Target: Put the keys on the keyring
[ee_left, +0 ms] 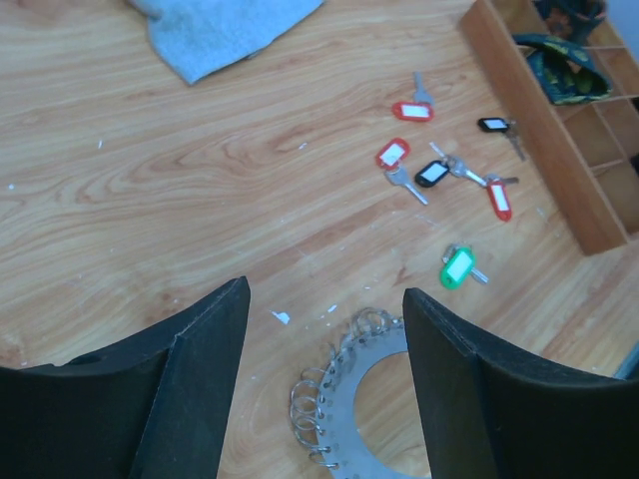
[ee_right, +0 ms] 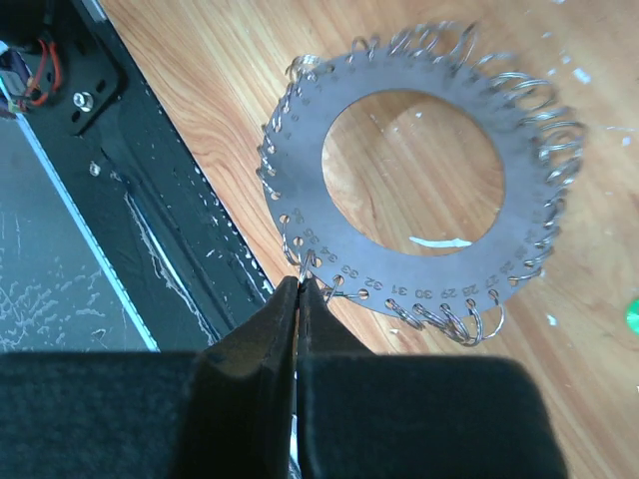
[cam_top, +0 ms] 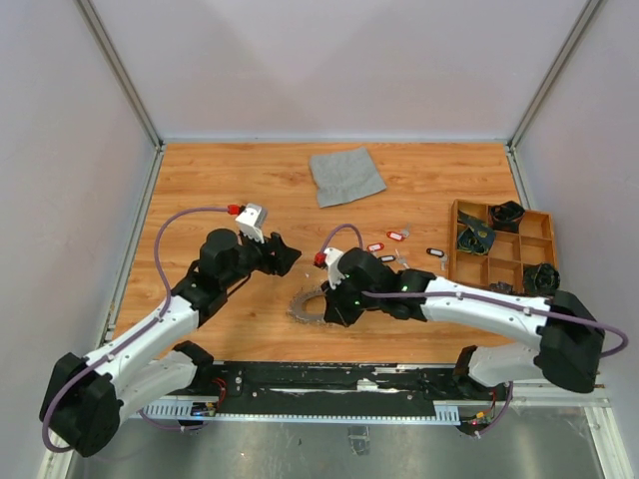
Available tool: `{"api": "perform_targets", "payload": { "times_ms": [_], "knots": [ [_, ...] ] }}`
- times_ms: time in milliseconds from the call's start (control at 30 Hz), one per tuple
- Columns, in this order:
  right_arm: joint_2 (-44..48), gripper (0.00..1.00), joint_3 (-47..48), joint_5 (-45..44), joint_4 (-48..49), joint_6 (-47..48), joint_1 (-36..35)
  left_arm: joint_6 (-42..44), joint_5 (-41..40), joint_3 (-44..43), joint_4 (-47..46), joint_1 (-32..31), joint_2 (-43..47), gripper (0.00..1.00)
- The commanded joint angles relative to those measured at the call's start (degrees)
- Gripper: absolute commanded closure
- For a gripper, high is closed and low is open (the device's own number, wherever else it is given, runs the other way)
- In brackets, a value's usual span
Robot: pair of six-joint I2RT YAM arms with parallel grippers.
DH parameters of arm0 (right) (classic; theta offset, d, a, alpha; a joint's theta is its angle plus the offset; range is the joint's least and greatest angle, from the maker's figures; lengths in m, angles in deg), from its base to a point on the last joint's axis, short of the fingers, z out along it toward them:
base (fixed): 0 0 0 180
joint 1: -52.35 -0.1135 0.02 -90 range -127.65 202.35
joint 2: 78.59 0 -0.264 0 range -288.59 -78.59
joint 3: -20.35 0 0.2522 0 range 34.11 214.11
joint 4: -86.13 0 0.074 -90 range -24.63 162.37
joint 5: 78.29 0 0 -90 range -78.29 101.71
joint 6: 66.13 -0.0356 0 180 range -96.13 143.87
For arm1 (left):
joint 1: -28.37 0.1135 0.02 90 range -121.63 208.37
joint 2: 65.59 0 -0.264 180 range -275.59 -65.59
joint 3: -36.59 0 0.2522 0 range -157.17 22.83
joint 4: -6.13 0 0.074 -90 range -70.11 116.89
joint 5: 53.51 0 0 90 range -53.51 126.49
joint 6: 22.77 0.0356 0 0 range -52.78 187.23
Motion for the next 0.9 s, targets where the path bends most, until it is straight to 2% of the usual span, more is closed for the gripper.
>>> {"api": "perform_targets", "payload": {
  "times_ms": [0,200,400,567,733,867],
  "knots": [
    [7.5,0.99,-1.6,-0.5,0.6,5.7,1.2,1.5,4.8,-2.7,0.4,-0.5,3.7,0.32],
    [18.8,0.99,-1.7,-7.5,1.8,15.3,1.2,3.4,10.4,-7.3,2.3,-2.3,7.3,0.32],
    [28.8,0.99,-3.5,-9.8,7.7,25.5,1.2,6.1,13.8,-15.1,6.1,-3.8,9.7,0.32],
    [33.2,0.98,-1.5,-8.2,8.9,37.3,1.1,6.2,16.8,-20.9,6.9,-3.9,10.0,0.34],
    [37.5,0.98,-4.0,-4.9,16.7,54.0,1.1,7.1,19.9,-25.3,7.7,-4.0,9.5,0.37],
    [37.1,1.0,-4.1,-2.1,24.8,57.7,1.1,9.4,19.8,-28.5,10.6,-4.8,8.5,0.37]
  ]
}}
